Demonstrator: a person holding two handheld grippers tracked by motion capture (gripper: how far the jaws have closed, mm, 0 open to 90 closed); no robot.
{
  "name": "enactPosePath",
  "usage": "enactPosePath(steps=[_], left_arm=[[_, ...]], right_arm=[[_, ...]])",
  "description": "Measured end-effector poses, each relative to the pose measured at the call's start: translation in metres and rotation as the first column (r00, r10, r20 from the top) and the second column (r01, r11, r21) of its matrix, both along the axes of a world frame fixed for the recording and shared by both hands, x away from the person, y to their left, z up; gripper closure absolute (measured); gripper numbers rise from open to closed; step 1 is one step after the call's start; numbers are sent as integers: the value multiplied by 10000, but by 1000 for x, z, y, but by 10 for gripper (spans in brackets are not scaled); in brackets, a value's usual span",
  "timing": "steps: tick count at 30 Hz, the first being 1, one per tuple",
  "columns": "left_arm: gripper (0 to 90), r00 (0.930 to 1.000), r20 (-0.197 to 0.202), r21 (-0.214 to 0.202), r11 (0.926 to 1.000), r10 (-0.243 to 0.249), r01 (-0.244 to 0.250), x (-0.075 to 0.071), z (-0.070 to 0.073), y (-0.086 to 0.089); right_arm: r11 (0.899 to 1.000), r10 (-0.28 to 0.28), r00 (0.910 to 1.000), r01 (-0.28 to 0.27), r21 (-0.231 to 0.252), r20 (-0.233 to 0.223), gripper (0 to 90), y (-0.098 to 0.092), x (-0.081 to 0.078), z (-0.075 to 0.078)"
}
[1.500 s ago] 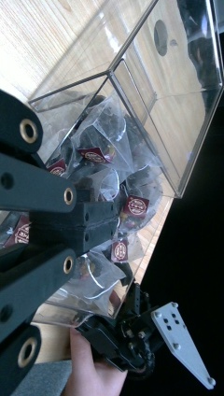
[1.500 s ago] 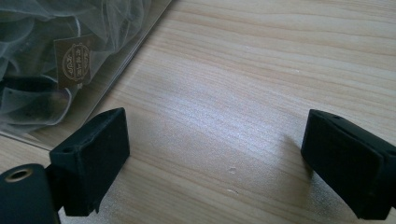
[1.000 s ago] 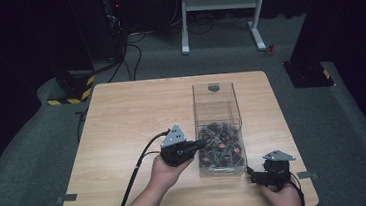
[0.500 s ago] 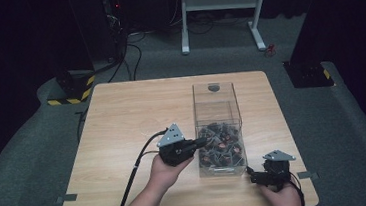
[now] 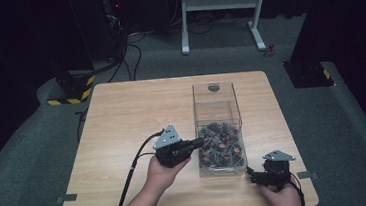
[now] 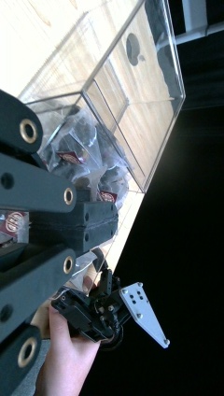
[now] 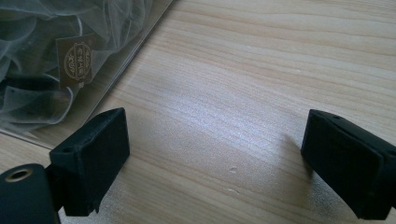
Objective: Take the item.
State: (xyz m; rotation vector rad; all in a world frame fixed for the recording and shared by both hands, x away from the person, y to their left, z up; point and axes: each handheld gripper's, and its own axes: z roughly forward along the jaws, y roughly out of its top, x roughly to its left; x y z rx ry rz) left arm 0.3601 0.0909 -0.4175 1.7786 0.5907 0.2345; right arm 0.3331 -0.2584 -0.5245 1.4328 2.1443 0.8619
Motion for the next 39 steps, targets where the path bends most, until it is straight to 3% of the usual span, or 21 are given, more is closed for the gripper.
enactPosePath(steps=[22,39], left_arm=[[900,9941,210,-159,9942,1067,-1064,-5,0,48],[900,9770,368,-135,9777,2099,-2095,0,1,88]], right_arm=[[10000,20,10000,-20,-19,16,76,0,0,0],[10000,21,10000,-21,-18,14,76,0,0,0]])
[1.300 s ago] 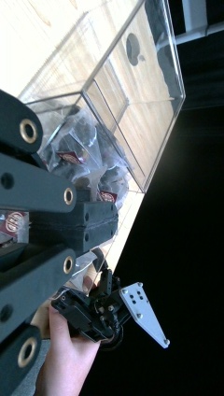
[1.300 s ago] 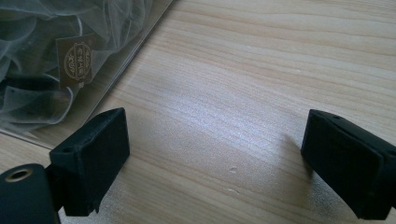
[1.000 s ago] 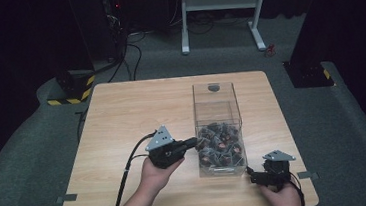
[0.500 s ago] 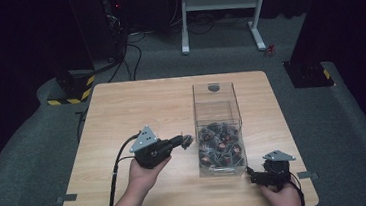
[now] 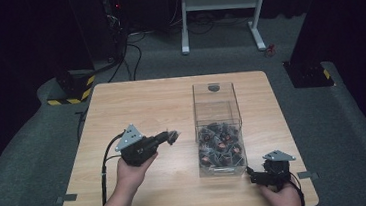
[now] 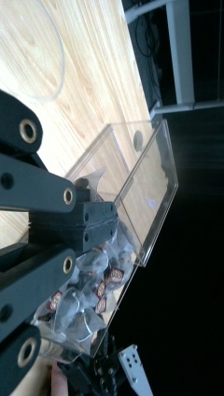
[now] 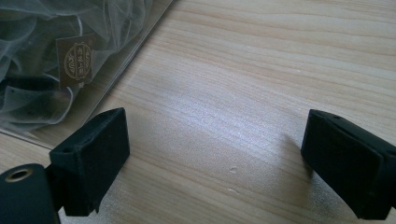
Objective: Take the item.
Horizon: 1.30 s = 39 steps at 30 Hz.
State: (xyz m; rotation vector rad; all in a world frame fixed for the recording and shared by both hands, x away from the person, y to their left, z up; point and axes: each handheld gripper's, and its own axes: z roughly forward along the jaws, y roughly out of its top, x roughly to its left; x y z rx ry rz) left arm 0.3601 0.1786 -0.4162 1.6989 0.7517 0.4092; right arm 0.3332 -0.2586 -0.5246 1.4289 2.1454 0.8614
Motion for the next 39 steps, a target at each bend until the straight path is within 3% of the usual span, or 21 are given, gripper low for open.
enactPosePath(steps=[20,39], left_arm=[[900,9955,26,58,9955,947,-947,16,-2,28],[900,9890,-130,160,9890,1473,-1471,31,-6,42]], right_arm=[[10000,0,10000,0,1,1,76,0,0,0],[10000,-3,10000,3,13,-15,76,0,0,0]])
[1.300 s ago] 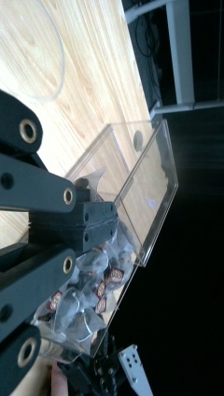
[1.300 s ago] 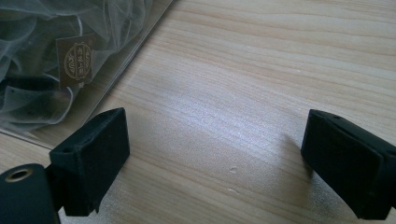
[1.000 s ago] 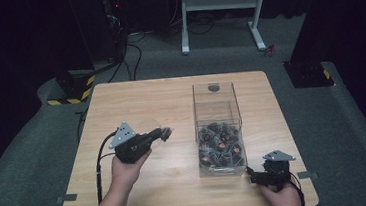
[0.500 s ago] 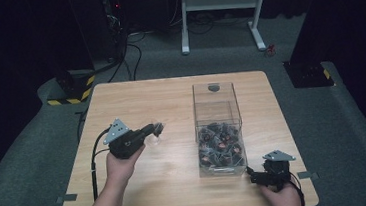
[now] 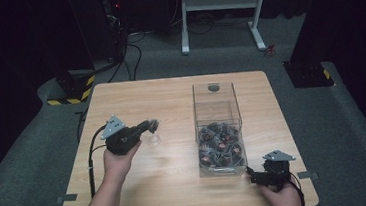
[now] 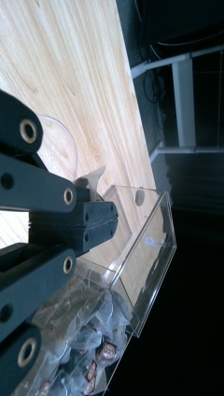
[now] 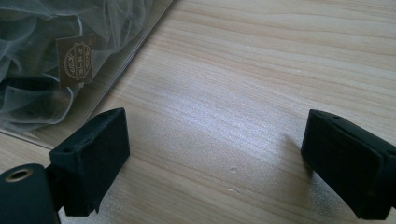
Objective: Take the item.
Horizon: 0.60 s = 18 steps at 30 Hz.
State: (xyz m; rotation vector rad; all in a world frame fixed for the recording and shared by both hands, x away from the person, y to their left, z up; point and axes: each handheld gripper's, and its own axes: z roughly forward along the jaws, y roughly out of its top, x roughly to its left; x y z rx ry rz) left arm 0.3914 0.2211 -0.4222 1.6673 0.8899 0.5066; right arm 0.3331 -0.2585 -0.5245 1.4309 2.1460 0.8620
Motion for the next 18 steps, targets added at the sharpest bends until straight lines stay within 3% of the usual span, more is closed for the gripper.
enactPosePath(steps=[18], left_arm=[[900,9987,-375,115,9993,356,-351,13,-10,5]], right_arm=[[10000,0,10000,0,1,0,76,0,0,0]])
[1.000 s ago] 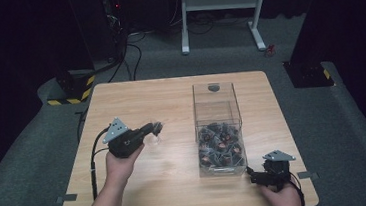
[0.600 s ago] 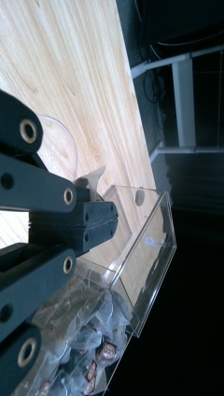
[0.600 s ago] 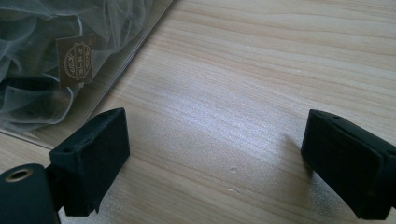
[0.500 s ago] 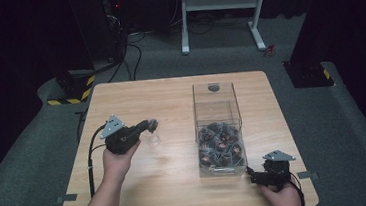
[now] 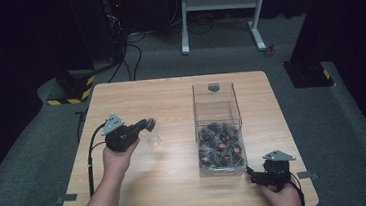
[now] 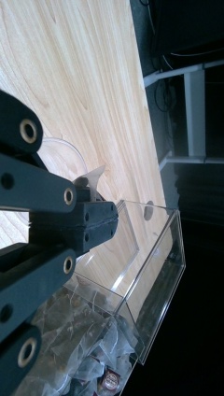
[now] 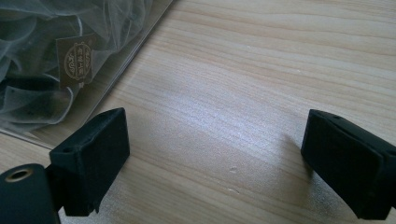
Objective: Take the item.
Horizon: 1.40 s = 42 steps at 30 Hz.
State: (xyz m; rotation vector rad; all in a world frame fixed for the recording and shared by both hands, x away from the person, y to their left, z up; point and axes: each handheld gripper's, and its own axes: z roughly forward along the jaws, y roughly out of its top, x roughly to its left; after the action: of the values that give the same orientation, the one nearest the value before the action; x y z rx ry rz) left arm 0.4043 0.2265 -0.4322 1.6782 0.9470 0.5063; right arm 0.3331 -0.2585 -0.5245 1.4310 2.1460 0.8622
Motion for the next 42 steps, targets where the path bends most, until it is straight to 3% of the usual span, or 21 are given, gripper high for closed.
enactPosePath(steps=[22,39,42], left_arm=[[900,9989,-386,684,9974,253,-226,7,-14,-2],[899,9964,-800,915,9956,298,-224,10,-24,-5],[821,9965,-764,830,9961,352,-288,10,-23,-5]], right_arm=[[10000,3,10000,-3,-8,10,76,0,0,0],[10000,18,10000,-18,-15,15,76,0,0,0],[10000,2,10000,-2,1,0,76,0,0,0]])
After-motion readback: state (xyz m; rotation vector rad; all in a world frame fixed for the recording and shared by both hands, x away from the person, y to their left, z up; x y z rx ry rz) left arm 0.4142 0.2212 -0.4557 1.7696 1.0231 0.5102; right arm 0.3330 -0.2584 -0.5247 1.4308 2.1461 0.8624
